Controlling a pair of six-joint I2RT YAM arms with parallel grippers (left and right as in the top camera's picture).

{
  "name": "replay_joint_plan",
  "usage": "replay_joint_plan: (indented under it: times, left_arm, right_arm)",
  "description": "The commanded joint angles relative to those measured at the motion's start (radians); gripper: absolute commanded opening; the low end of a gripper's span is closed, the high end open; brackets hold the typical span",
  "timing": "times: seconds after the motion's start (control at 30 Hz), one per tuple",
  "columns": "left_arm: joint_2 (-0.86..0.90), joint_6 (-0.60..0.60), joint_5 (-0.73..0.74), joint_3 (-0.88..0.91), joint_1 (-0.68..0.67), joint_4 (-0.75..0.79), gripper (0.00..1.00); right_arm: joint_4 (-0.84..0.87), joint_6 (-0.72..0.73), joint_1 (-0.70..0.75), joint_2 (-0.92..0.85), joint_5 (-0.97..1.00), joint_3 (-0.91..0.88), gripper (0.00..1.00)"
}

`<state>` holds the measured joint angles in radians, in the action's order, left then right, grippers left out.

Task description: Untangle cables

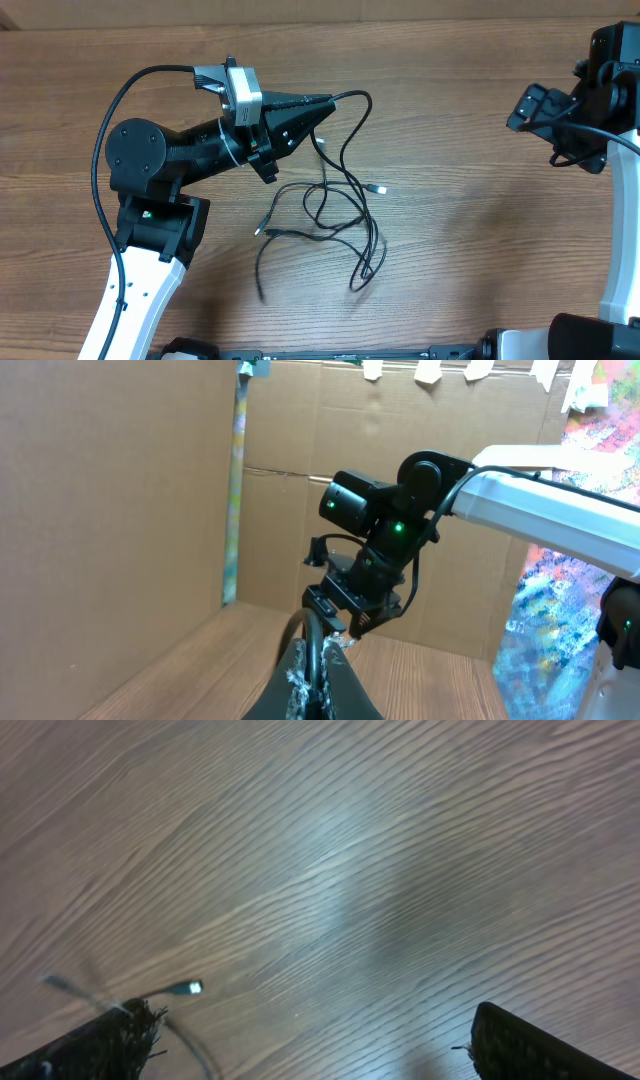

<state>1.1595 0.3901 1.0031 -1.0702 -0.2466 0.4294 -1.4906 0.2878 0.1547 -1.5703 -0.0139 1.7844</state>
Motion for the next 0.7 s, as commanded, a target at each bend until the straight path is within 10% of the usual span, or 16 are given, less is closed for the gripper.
replay_joint_plan:
  times: [0.0,0.4,0.67]
  left_arm:
    - [-0.003,0.006,0.007,-0.013,0.005,0.000,0.04]
    - [-0.003,0.006,-0.223,-0.013,0.005,-0.136,0.04]
    - [-0.002,0.007,-0.643,-0.013,0.005,-0.447,0.04]
  right_arm:
    - [-0.008,-0.047,0.002,0.003,-0.068,-0.005,1.00]
    - [-0.043,-0.211,0.002,0.003,-0.310,-0.005,1.00]
    - [-0.042,-0.211,0.002,0.003,-0.310,-0.005,1.00]
